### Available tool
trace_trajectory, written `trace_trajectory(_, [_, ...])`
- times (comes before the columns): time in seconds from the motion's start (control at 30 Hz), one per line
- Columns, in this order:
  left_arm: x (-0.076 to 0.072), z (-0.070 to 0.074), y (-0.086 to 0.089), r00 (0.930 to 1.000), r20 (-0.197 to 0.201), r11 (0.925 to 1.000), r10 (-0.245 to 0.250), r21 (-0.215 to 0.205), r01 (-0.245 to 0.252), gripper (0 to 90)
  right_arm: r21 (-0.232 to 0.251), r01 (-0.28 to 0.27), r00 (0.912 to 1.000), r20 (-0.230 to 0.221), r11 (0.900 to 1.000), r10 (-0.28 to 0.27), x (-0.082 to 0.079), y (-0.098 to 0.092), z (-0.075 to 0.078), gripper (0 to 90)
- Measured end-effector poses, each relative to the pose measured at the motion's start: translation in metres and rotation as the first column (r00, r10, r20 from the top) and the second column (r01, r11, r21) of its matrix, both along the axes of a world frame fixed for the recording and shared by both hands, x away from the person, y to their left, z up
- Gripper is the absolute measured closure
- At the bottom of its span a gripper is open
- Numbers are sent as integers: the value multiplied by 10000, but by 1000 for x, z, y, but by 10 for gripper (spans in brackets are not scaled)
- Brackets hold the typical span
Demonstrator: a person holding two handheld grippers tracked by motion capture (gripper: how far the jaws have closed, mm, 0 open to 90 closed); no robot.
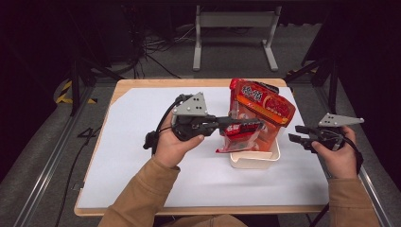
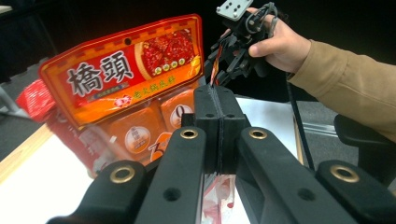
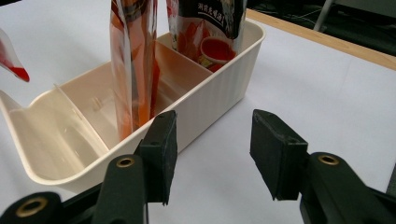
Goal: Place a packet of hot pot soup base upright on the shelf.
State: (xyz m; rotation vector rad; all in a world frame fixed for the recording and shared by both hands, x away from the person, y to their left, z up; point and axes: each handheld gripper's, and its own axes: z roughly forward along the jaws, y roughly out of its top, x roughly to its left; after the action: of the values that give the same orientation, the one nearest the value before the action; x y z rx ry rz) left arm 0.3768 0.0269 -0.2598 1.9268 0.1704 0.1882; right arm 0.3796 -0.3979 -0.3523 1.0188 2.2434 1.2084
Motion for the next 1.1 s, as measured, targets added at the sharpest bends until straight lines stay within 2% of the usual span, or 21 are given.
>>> trace_trajectory(0.5, [6, -1, -30, 9989, 294, 9987, -374, -346, 384, 900, -29, -50, 10000, -39, 10000, 50, -1, -1, -1, 517])
trace_trajectory(0.93, [12, -11, -43, 9960, 460, 9958, -762, -468, 784, 900, -57, -91, 9999, -66, 9999, 91, 0, -1, -1, 517])
trace_trajectory(1.1, [14, -16, -49, 9956, 367, 9948, -860, -512, 878, 900, -63, -90, 9999, -69, 9999, 90, 0, -1, -2, 516])
